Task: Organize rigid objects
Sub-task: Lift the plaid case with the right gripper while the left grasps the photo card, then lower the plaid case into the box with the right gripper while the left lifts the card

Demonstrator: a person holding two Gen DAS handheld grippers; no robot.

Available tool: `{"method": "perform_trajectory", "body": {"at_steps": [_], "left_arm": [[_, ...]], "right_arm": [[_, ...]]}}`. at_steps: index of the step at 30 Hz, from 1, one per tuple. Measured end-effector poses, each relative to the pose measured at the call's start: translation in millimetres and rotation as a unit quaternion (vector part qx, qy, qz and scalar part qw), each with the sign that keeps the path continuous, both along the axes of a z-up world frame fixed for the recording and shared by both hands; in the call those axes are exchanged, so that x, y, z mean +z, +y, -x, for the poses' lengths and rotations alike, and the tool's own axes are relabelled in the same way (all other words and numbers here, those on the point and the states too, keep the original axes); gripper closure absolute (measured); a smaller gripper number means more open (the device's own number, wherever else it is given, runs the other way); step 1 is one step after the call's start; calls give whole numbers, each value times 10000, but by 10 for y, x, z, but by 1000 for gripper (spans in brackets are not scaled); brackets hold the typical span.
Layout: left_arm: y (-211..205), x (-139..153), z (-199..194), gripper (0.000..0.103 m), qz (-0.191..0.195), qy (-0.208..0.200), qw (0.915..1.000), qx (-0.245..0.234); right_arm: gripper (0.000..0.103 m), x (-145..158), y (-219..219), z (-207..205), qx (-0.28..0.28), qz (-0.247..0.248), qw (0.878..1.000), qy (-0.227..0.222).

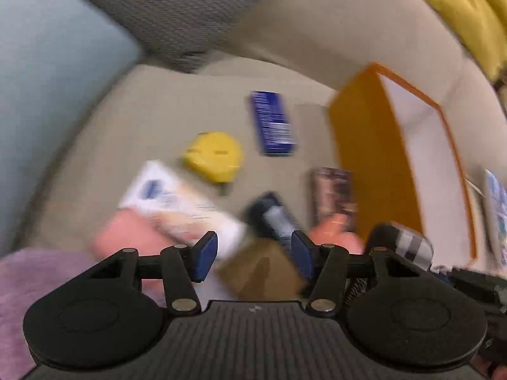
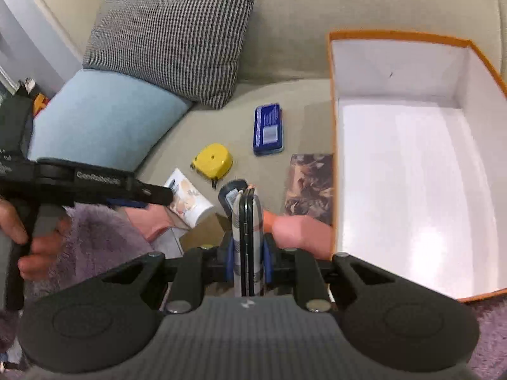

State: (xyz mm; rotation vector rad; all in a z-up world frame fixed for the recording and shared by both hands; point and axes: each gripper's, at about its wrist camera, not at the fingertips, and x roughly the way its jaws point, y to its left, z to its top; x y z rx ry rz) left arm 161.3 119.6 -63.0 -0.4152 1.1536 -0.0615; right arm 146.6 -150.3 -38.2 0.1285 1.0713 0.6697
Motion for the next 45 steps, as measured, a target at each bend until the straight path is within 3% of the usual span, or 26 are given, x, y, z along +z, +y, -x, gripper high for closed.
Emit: {"method": "perform_trajectory", "body": {"at_steps": [7,10,14,16,19,21,24,26,27,30,32,36,38,41,42,43,44,45], "left_arm": [[-410,87,-332,40,129,-263,9983,-494],[-542,-8,-556,40,74,-128,9976,-671],[-644,-291,-819,40,124,261,9958,-868],[-697,-434,-926,40,-13,420,9941,-999],[-724,-672,-1050,38,104,850,9904,-1087],[-740,-748,-1078,30,239,919,9893,-1106],[-793,-765,-1124,30,210,902,9886,-1186],[-839,-787,-1148,33,265,926,9874,-1255],[-868,-790,-1150,40,299,897,9870,-1298],[-894,-804,-1134,45,288,884,9877,-1261],[-910,-780,-1099,52,230,851,9892,-1170],[-925,-631,-977,77,52,671,9922,-1049],[-934,-530,-895,81,12,505,9934,-1030],[-944,-405,-799,85,175,292,9945,-987],[-915,-389,-790,96,457,274,9935,-1009],[-924,-416,-775,96,802,352,9911,-1006],[-949,-434,-765,96,901,388,9907,-947],[-993,-446,-755,96,708,337,9926,-927]], "right_arm": [[84,522,-299,-254,-468,-7,9969,-634],[84,611,-428,-381,-579,275,9947,-805],[84,408,-559,-581,-685,699,9934,-597],[84,239,-647,-680,-695,726,9946,-269],[84,-17,-683,-787,-705,700,9949,191],[84,-135,-672,-769,-647,706,9948,339],[84,-304,-667,-771,-549,657,9947,566],[84,-373,-695,-763,-550,606,9942,704],[84,-413,-694,-772,-552,586,9939,752],[84,-457,-719,-791,-558,550,9935,831],[84,-478,-731,-804,-572,525,9932,871],[84,-548,-714,-827,-569,466,9931,918],[84,-552,-801,-815,-573,410,9930,943],[84,-587,-879,-848,-609,300,9923,1039],[84,-594,-895,-857,-633,266,9918,1079],[84,-618,-913,-870,-664,225,9912,1127],[84,-631,-946,-888,-692,203,9906,1162],[84,-642,-962,-897,-719,193,9903,1176]]}}
